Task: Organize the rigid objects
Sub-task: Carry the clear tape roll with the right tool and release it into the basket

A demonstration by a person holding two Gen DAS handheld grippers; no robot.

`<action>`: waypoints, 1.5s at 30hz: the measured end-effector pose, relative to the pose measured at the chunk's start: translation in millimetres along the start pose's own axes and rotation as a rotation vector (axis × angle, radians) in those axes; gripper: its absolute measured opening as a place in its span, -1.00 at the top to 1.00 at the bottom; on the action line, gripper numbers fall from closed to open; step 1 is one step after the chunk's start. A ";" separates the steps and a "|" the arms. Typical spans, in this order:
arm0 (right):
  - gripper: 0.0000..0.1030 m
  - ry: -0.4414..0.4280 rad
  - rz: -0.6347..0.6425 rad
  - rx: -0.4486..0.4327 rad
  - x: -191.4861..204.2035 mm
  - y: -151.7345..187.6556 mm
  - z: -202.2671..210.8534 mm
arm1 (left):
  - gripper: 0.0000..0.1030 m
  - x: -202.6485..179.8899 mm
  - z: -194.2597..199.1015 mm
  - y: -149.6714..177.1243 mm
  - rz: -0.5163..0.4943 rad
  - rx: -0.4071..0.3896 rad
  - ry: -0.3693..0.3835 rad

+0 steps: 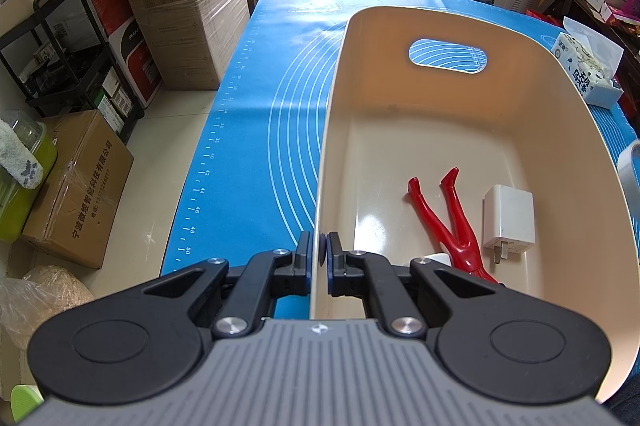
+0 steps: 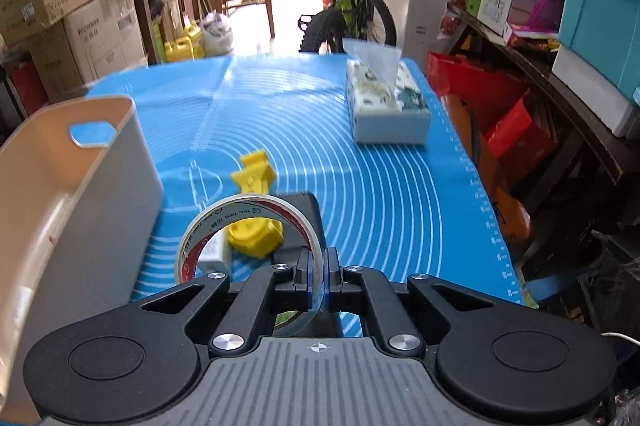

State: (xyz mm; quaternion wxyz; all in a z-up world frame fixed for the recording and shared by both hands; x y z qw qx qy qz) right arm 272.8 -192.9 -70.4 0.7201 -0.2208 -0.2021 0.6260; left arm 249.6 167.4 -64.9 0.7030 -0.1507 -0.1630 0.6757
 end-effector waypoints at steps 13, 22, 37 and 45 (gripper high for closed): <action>0.69 -0.059 0.066 -0.123 46.6 -41.9 40.1 | 0.84 -0.8 -0.2 -0.3 0.000 0.000 -0.001; 0.69 -0.150 0.205 -0.150 121.9 -54.4 54.3 | 0.84 -0.8 -0.2 -0.4 0.000 0.000 -0.001; 0.69 -0.225 0.351 -0.006 216.0 -15.5 24.8 | 0.84 -0.6 -1.5 0.3 -0.004 0.000 -0.001; 0.69 -0.197 0.450 0.115 239.2 10.2 0.0 | 0.84 0.4 -1.7 0.6 -0.003 0.001 0.000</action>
Point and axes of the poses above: each gripper's, at about its wrist camera, not at the fingertips, and z roughly against the way its jaws point, x to its left, y to its underside, the point moved 8 cm from there along -z, roughly the way its jaws point, and after that the axes turned 7 degrees about x, right-handed, at the moved point
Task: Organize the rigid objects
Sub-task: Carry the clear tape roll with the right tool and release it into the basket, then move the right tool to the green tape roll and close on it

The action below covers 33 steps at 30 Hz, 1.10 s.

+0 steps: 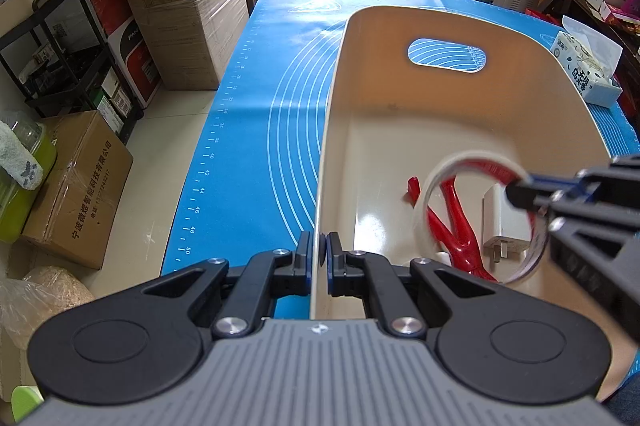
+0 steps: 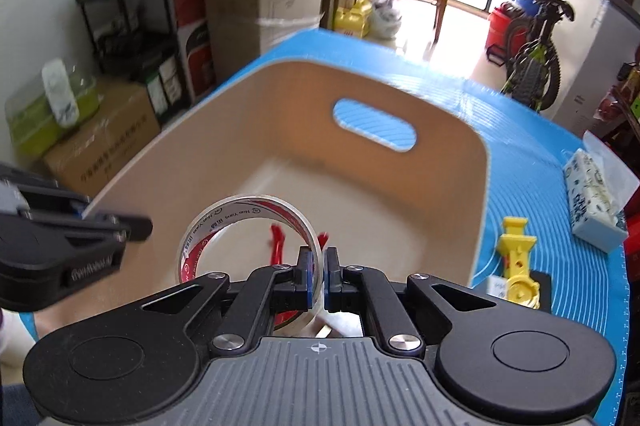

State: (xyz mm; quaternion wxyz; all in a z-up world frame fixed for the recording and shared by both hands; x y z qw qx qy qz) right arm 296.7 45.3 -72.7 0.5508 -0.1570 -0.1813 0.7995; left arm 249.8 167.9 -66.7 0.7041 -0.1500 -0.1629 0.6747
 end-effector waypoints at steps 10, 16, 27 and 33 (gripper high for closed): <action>0.67 -0.007 0.044 0.136 14.7 20.7 -30.1 | 0.84 -0.9 0.0 -0.3 0.000 0.000 0.000; 0.31 -0.042 0.009 0.092 4.1 19.0 -15.9 | 0.84 -1.0 -0.1 -0.3 0.001 0.000 0.000; -0.43 -0.060 -0.117 -0.085 -42.6 3.1 40.6 | 0.84 -0.9 -0.2 -0.3 0.001 0.000 0.000; -0.67 -0.047 -0.175 -0.167 -77.6 7.9 66.1 | 0.84 -1.5 -0.2 -0.5 0.001 0.000 -0.001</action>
Point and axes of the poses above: each gripper's, at about its wrist camera, not at the fingertips, and z roughly against the way its jaws point, x to its left, y to its underside, the point moved 8 cm from there along -z, roughly the way its jaws point, and after that the axes turned 7 degrees about x, right-handed, at the moved point
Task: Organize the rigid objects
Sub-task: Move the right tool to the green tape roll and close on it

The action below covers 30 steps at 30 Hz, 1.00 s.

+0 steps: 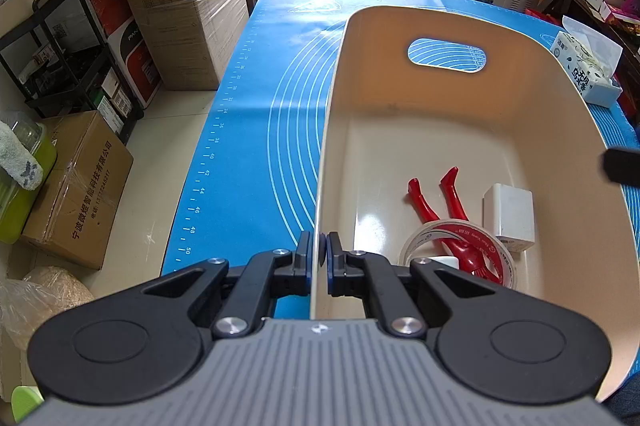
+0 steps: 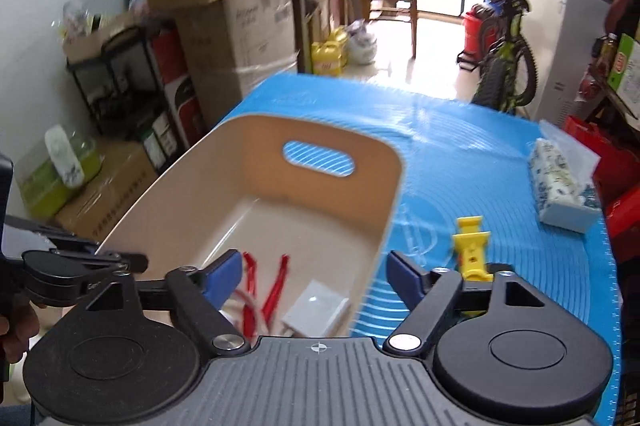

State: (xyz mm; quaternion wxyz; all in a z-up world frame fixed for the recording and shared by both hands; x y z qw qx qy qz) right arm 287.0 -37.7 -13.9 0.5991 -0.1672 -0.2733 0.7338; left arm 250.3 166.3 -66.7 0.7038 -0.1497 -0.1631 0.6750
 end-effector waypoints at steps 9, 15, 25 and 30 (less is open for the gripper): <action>-0.86 0.101 -0.132 -0.037 -81.3 16.2 13.5 | 0.84 -0.1 -0.1 -0.1 0.001 0.000 0.000; -0.86 0.274 -0.093 -0.025 -115.2 39.4 -2.2 | 0.84 -0.2 -0.1 -0.1 0.000 0.000 -0.001; -0.82 0.255 -0.021 0.077 -120.7 77.3 -41.1 | 0.84 -0.4 -0.1 -0.2 0.000 0.000 -0.001; -0.79 0.267 0.037 0.116 -118.2 89.3 -60.4 | 0.84 -0.4 -0.2 -0.2 0.001 0.000 -0.001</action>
Point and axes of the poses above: each gripper's, at about its wrist camera, not at the fingertips, and z roughly against the way its jaws point, x to its left, y to its underside, the point moved 8 cm from there along -z, roughly the way its jaws point, and after that the axes turned 7 degrees about x, right-handed, at the moved point
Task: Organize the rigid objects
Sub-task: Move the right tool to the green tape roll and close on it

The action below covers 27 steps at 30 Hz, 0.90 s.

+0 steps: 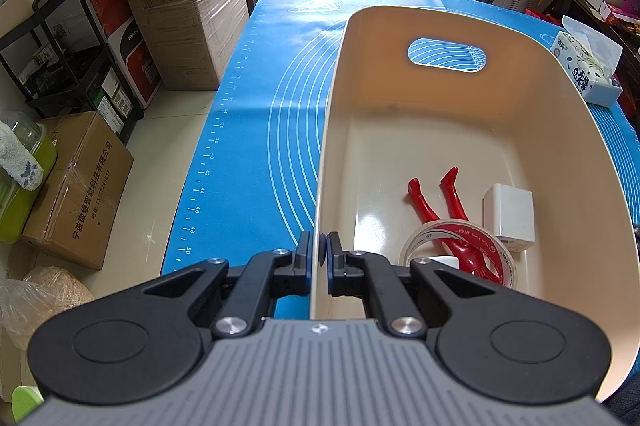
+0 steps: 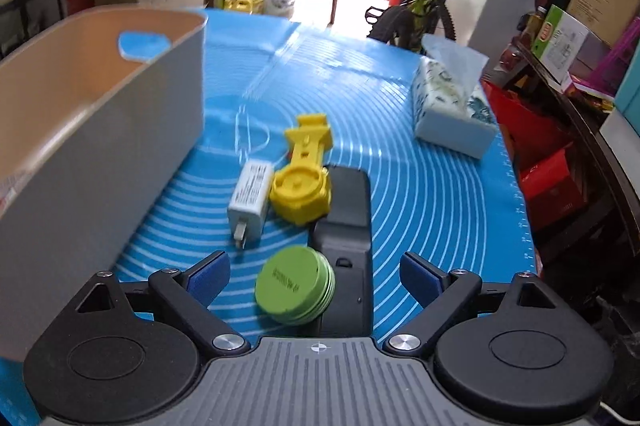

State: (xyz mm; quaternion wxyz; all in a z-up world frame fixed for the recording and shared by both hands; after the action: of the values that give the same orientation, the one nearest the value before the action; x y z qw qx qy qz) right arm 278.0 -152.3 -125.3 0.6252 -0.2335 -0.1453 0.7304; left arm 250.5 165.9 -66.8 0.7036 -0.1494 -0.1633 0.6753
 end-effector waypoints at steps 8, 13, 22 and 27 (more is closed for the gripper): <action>-0.64 0.023 0.068 0.015 11.7 11.7 -17.2 | 0.84 0.0 -0.1 0.0 0.000 0.000 0.000; -0.56 0.060 0.109 0.003 13.9 13.2 -22.1 | 0.84 0.0 -0.1 0.0 0.000 0.000 0.000; -0.12 0.126 0.159 -0.032 15.2 10.2 -22.3 | 0.84 -0.4 -0.2 0.0 0.000 0.001 0.000; 0.23 0.144 0.173 -0.056 20.6 6.2 -20.2 | 0.84 -0.1 -0.3 -0.2 -0.001 0.001 -0.001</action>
State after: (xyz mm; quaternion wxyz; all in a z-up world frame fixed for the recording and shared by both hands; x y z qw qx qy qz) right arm 281.1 -134.7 -148.8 0.5618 -0.3146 -0.0996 0.7586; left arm 250.8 165.7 -67.0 0.7039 -0.1486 -0.1636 0.6750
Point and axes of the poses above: each gripper's, at about its wrist camera, not at the fingertips, and z roughly against the way its jaws point, x to its left, y to its underside, the point moved 8 cm from there along -z, roughly the way its jaws point, and after that the axes turned 7 degrees about x, right-handed, at the moved point
